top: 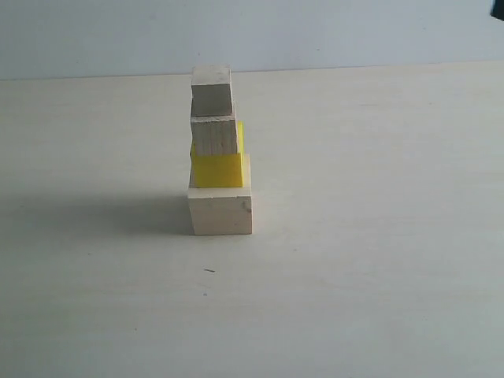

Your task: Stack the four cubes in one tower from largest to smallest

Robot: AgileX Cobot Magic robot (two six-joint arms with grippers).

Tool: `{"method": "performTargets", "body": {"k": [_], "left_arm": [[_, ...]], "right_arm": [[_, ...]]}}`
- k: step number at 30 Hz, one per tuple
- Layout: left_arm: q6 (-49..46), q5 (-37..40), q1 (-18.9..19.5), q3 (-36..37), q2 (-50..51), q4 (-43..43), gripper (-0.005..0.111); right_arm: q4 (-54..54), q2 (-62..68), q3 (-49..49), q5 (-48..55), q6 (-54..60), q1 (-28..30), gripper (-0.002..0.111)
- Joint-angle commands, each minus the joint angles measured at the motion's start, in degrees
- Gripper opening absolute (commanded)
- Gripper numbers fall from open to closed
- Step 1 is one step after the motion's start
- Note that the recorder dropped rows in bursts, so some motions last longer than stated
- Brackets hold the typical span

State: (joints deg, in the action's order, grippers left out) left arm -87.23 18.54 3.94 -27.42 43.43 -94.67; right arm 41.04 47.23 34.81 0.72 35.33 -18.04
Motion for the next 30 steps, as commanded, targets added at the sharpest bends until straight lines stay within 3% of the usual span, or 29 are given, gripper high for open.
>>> {"method": "performTargets", "body": {"k": [1, 7, 12, 18, 25, 30], "left_arm": [[2.4, -3.2, 0.1, 4.0, -8.8, -0.6, 0.000], [3.9, -9.0, 0.1, 8.7, -17.5, -0.4, 0.000], [3.9, -10.5, 0.1, 9.5, -22.0, 0.1, 0.000], [3.9, -10.8, 0.1, 9.5, -22.8, 0.2, 0.000], [3.9, -12.1, 0.1, 9.7, -22.8, 0.3, 0.000], [3.7, -12.8, 0.1, 10.1, -22.8, 0.3, 0.000]], "right_arm": [[-0.2, -9.2, -4.8, -1.4, 1.9, 0.0, 0.000], [-0.2, -18.2, -9.1, -2.9, 4.3, 0.0, 0.000], [2.8, -21.2, -9.8, -7.7, 13.0, 1.8, 0.000], [18.7, -21.2, -9.8, -12.1, 34.0, 6.5, 0.000], [45.4, -21.6, -9.8, -31.3, 58.8, 7.0, 0.000], [51.4, -26.4, -9.8, -26.7, 69.7, 7.0, 0.000]]}}
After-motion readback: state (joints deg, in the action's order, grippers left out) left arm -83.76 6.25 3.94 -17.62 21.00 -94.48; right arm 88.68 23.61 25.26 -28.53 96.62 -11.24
